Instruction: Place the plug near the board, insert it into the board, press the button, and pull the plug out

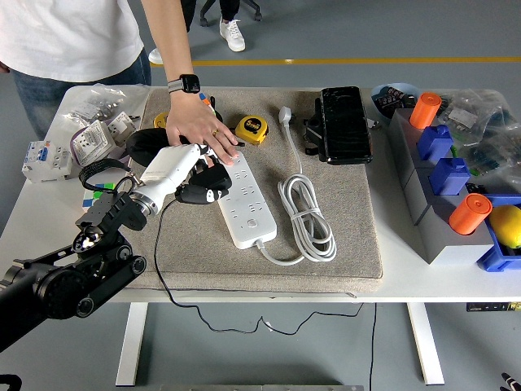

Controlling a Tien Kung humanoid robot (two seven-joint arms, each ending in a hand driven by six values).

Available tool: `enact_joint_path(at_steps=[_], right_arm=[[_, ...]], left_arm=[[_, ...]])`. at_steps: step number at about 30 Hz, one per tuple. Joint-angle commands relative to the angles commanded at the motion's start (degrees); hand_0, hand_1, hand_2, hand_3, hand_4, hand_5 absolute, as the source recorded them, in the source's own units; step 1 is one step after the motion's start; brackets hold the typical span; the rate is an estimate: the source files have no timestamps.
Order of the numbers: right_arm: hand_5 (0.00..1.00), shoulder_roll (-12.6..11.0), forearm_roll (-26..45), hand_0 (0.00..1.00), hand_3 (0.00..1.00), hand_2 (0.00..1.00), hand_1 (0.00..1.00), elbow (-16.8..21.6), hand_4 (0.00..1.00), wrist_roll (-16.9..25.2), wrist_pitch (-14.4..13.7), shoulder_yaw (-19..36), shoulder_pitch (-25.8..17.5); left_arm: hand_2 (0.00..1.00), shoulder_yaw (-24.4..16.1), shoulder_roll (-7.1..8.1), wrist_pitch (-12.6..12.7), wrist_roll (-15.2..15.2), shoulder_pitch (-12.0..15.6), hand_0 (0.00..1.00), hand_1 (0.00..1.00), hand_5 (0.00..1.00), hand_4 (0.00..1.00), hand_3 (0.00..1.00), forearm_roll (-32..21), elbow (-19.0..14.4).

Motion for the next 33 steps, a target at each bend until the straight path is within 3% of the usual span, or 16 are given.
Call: enact_joint_path(at_steps=[10,12,13,18,20,30,31,33], right_arm=[[0.486,0.12,-0.13,0.617,0.561,0.671,0.670,0.03,0.841,-0.01,0.00,0.33,-0.27],[0.486,0.18,-0.14,0.617,0.561,0.671,0.670,0.02,0.841,-0.01,0.00,0.41,-0.28],[0.486,0.20,-0.13,0.617,0.561,0.671,0.669,0.03,0.841,0.00,0.00,0.45,-0.28],[0.486,0.26,-0.22,0.617,0.561,0.671,0.669,0.11,0.841,0.01,-0.04,0.62,-0.21],[0.486,0.27,-0.28,0.617,0.561,0.671,0.669,0.18,0.841,0.01,-0.05,0.61,-0.23],[0.486,0.27,-0.36,0.617,0.561,0.671,0.670,0.24,0.841,0.00,-0.09,0.54,-0.38],[0.486,0.26,-0.37,0.618,0.561,0.671,0.669,0.25,0.841,0.00,-0.09,0.54,-0.38],[0.486,0.25,-0.36,0.618,0.561,0.671,0.669,0.24,0.841,0.00,-0.08,0.54,-0.32]], left_arm=[[0.361,-3.09,1.88,0.84,-1.51,2.00,0.210,0.315,0.141,0.770,0.501,-0.41,3.78],[0.361,-3.12,1.82,1.02,-2.26,2.02,0.210,0.315,0.141,0.770,0.501,-1.47,4.77],[0.461,-3.06,1.76,1.14,-2.61,2.01,0.233,0.436,0.167,0.782,0.547,-1.88,5.17],[0.461,-2.50,0.74,2.85,-5.20,1.72,0.233,0.436,0.167,0.782,0.547,-4.44,7.36],[0.505,-2.15,0.43,3.12,-5.68,1.55,0.261,0.488,0.199,0.807,0.564,-5.22,7.80],[0.547,-1.00,-0.75,2.91,-6.22,1.04,0.300,0.536,0.229,0.824,0.574,-6.63,9.54],[0.554,-0.98,-0.76,2.85,-6.22,1.01,0.316,0.550,0.285,0.877,0.575,-6.73,9.62],[0.554,-0.98,-0.81,2.69,-6.13,0.90,0.316,0.550,0.285,0.877,0.575,-6.78,9.93]])
